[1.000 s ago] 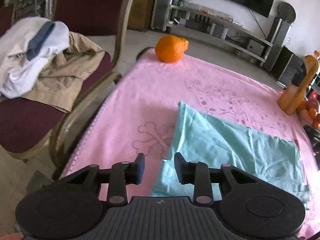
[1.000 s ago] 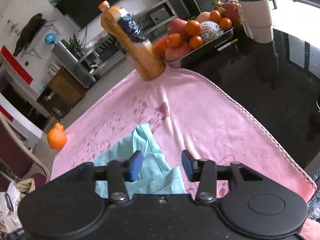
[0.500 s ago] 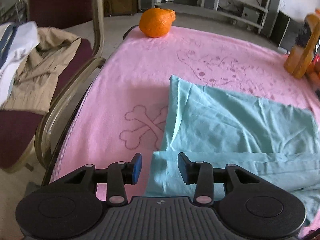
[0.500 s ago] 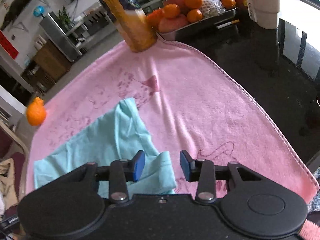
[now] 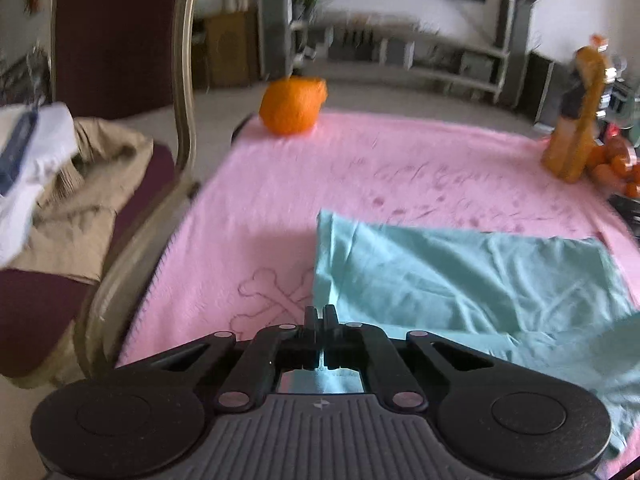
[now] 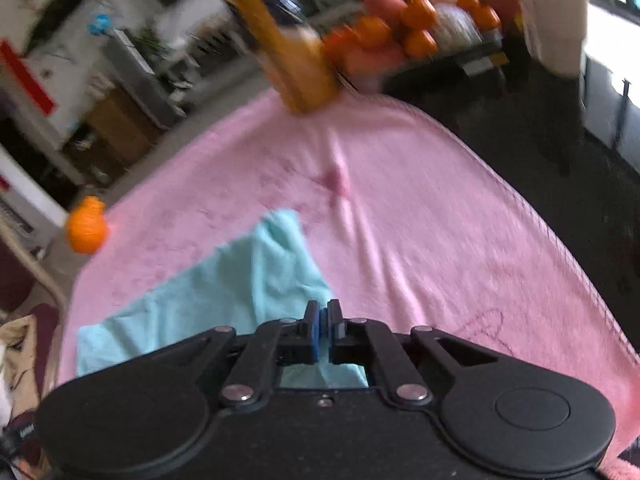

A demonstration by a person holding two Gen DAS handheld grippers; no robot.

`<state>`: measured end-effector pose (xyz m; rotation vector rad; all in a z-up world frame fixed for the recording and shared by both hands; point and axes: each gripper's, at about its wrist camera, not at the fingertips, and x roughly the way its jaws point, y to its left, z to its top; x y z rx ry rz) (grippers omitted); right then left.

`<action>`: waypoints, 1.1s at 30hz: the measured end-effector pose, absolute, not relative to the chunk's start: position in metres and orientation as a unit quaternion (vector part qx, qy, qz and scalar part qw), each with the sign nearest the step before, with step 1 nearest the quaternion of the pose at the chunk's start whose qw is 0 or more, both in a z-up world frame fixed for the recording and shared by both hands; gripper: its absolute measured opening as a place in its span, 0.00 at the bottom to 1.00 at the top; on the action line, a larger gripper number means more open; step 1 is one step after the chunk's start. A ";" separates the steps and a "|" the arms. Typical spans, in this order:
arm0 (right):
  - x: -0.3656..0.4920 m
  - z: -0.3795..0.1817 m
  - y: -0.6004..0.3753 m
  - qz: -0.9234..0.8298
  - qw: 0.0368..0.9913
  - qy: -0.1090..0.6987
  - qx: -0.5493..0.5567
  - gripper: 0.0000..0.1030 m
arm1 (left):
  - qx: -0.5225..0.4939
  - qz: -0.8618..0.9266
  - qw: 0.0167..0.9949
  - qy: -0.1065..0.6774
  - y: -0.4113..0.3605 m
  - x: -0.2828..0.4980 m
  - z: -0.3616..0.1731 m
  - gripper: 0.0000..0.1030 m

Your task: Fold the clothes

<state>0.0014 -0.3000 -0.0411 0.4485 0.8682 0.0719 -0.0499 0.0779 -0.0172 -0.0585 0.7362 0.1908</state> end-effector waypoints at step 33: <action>-0.004 -0.068 -0.216 0.136 0.845 0.487 0.173 0.23 | -0.083 -0.010 0.869 0.487 0.029 -0.027 -0.060 0.27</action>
